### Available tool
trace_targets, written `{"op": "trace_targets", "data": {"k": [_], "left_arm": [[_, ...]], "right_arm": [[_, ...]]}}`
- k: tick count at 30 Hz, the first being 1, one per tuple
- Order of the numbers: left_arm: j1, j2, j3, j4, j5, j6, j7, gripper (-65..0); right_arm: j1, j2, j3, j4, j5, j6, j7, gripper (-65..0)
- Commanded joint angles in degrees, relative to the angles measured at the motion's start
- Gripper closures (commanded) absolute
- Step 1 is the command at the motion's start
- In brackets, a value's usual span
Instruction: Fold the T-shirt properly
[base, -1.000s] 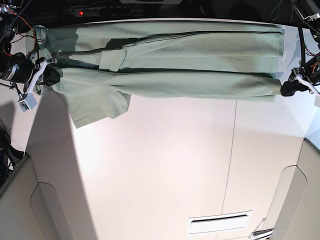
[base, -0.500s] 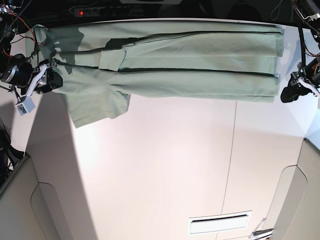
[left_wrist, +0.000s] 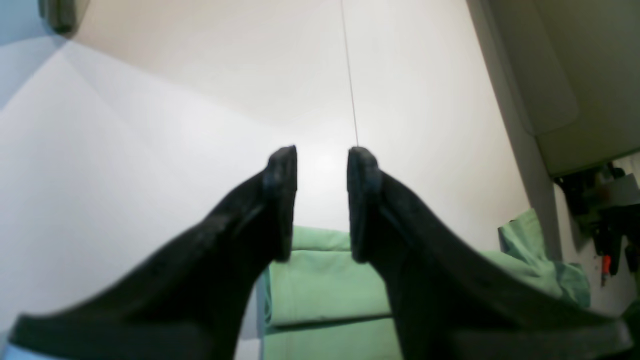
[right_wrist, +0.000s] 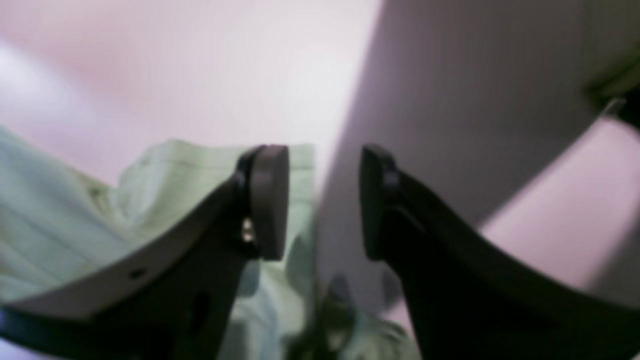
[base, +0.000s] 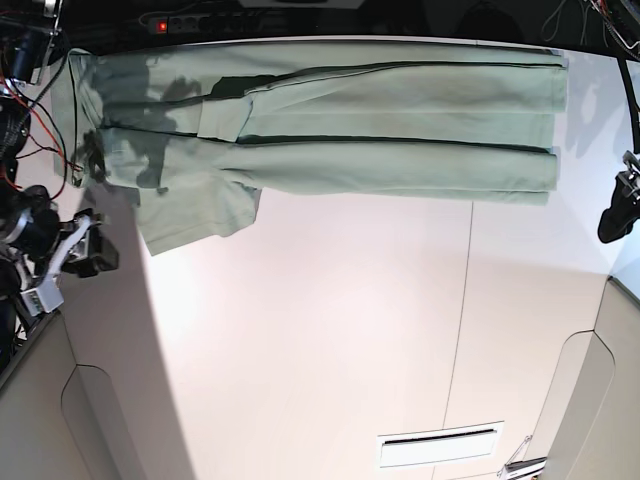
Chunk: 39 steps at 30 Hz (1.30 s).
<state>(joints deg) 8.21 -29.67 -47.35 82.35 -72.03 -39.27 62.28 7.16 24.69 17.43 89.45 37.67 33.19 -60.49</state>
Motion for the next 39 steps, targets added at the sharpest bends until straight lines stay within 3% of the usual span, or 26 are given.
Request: {"op": "trace_targets", "data": {"k": [1,6,15,17,19,21,24,29,39], "left_arm": [[-0.6,-1.4,-0.4,1.0,-1.4,-0.7,-1.2,-19.8],[-0.6,-1.4,-0.4,1.0,-1.4,-0.7,-1.2,-19.8],[-0.6,-1.4,-0.4,1.0,-1.4,-0.7,-1.2,-19.8],[-0.6,-1.4,-0.4,1.0,-1.2,-0.7,-1.2,-19.8],[-0.6,-1.4,-0.4,1.0,-0.7,-0.7,-1.2,-19.8],[-0.6,-1.4,-0.4,1.0,-0.1,-0.7,-1.2,-19.8],[-0.6,-1.4,-0.4,1.0,0.0,-0.7,-1.2,-19.8],[-0.6,-1.4,-0.4,1.0,0.1,-0.7,-1.2,-19.8],[-0.6,-1.4,-0.4,1.0,0.2,-0.7,-1.2,-19.8]], "right_arm": [[1.7,0.9,-0.9,-1.7,0.4,0.0,1.9,-23.5],[4.2,0.8,-7.5,-14.6,-1.8,0.0,7.8,-25.5],[5.7,-0.3,-15.1,-21.8,-1.7,0.0,7.7,-24.6],[5.7,-1.1,-15.1,-21.7,-1.7,0.0,7.6,-16.0],[5.7,-1.4,-15.1,-21.7,-1.7,-0.2,7.5,-0.4],[5.7,-1.4,-15.1,-21.5,-1.7,-0.3,6.2,0.0],[5.7,-1.4,-15.0,-19.3,-1.1,-0.2,2.4,0.0],[5.0,-1.4,-15.0,-10.5,5.0,-0.2,-5.4,0.0],[-13.0,-2.2,-15.0,9.7,5.4,-0.2,-6.6,0.0]]}}
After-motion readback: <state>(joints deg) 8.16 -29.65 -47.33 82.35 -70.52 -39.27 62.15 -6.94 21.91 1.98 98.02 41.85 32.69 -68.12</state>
